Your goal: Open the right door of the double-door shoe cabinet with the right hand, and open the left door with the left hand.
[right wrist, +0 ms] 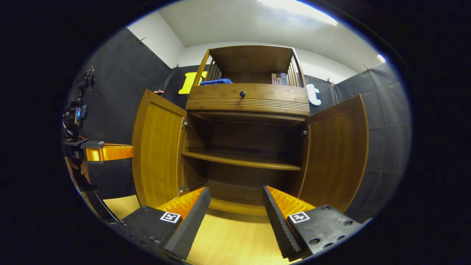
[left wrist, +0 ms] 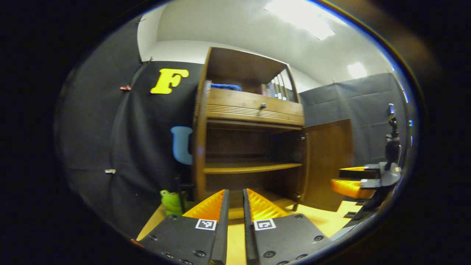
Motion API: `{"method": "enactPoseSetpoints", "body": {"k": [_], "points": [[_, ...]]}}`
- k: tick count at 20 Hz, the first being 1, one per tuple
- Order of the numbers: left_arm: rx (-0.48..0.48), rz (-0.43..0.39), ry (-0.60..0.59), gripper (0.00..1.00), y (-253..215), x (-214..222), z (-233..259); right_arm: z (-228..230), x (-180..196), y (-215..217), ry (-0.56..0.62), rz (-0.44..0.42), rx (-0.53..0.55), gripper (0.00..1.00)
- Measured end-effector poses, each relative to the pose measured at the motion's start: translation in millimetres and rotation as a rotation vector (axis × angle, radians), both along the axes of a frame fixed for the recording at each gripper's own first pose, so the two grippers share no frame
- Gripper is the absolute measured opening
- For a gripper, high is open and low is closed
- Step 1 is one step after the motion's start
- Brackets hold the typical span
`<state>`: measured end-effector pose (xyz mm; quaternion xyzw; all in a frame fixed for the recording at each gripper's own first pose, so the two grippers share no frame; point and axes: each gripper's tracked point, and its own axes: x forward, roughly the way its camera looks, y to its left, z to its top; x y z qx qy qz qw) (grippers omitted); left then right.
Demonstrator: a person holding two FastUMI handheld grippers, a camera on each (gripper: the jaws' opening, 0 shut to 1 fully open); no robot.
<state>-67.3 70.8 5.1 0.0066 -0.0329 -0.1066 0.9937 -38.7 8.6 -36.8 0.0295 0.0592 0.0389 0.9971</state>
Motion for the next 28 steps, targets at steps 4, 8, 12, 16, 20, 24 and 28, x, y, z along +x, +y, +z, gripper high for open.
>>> {"method": "enactPoseSetpoints", "body": {"k": [4,8,12,16,20,24,28], "points": [[0.018,-0.005,-0.022,0.56,-33,15,8,1,6,-4,0.015,0.012,0.025,0.96],[0.03,0.009,-0.011,0.85,-54,30,4,8,7,-19,0.001,0.004,0.03,0.97],[0.022,0.05,-0.016,1.0,-60,41,2,15,8,-33,-0.024,-0.002,0.015,0.97],[0.014,0.047,-0.004,1.0,-66,47,1,19,6,-40,-0.046,-0.005,0.0,0.97],[0.012,0.034,0.0,1.0,-74,53,1,23,7,-41,-0.062,-0.003,-0.007,0.97],[0.02,0.025,0.006,1.0,-77,55,-1,27,6,-44,-0.07,-0.009,-0.014,0.97],[0.024,0.016,0.012,1.0,-80,56,0,29,5,-43,-0.081,-0.007,-0.014,0.97]]}}
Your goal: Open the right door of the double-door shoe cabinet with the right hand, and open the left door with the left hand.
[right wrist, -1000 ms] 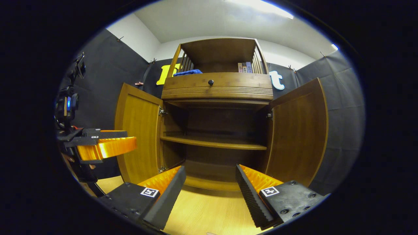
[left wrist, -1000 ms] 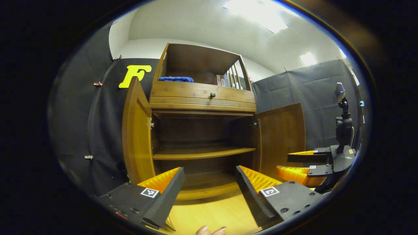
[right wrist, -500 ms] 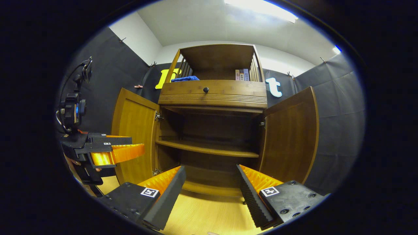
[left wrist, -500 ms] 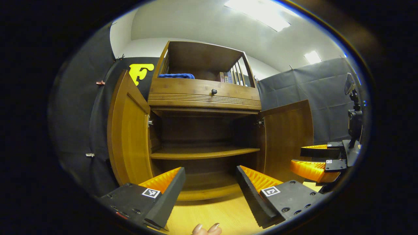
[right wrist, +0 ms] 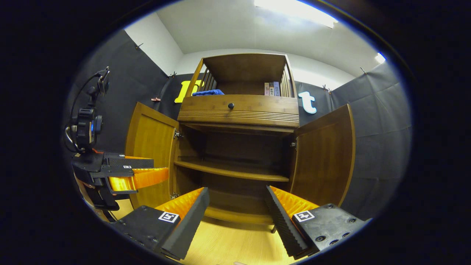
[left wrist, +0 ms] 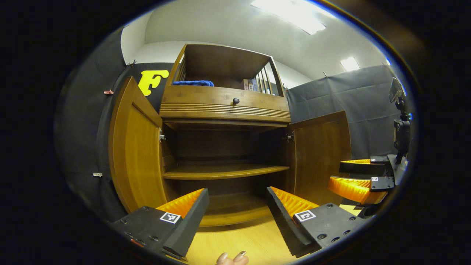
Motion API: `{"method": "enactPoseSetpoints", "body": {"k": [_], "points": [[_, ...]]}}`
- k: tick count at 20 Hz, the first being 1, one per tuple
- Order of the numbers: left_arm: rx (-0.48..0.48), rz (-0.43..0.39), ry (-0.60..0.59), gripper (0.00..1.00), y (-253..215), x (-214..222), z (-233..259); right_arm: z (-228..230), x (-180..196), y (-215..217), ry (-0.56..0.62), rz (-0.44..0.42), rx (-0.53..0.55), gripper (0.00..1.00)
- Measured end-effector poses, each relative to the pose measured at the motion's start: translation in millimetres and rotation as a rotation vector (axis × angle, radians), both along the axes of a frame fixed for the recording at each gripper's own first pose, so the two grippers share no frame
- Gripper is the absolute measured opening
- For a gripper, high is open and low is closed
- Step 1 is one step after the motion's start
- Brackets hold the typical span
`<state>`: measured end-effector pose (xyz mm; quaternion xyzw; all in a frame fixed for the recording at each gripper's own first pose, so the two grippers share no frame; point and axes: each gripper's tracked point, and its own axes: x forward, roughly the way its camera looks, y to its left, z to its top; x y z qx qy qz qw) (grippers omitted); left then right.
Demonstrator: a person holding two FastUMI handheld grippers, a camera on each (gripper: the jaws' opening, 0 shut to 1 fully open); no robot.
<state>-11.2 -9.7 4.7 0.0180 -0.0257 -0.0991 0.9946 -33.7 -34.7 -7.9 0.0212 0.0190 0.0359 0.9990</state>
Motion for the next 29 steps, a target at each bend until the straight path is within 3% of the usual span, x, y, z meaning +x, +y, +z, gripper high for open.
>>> {"method": "enactPoseSetpoints", "body": {"k": [5,6,11,16,17,18,20,21,22,28,29], "points": [[-0.004,-0.028,-0.007,1.0,-7,-3,2,-1,-1,3,0.006,0.007,-0.022,0.97],[-0.008,-0.038,-0.01,0.96,-10,-4,2,-2,-2,3,0.008,0.006,-0.029,0.97],[-0.011,-0.056,-0.008,1.0,-13,-4,4,-3,-6,1,0.007,-0.003,-0.034,0.97],[-0.002,-0.055,-0.002,0.96,-13,-5,0,-2,-5,1,0.01,-0.003,-0.027,0.97],[0.0,-0.056,-0.004,1.0,-14,-4,1,-3,-7,1,0.01,-0.003,-0.029,0.99],[0.0,-0.057,-0.006,0.96,-13,-5,1,-3,-6,1,0.01,-0.003,-0.031,0.97],[0.001,-0.061,-0.012,1.0,-14,-6,1,-3,-6,1,0.011,-0.006,-0.037,0.97],[0.0,-0.062,-0.013,0.96,-15,-8,2,-4,-6,2,0.01,-0.006,-0.038,0.97],[0.0,-0.061,-0.014,1.0,-14,-7,2,-5,-6,1,0.01,-0.007,-0.037,0.97],[-0.002,-0.037,-0.012,0.96,-6,-6,1,-2,-3,5,0.0,0.002,-0.029,0.97],[-0.003,-0.037,-0.012,1.0,-5,-6,1,-1,-4,6,-0.004,0.006,-0.029,0.97]]}}
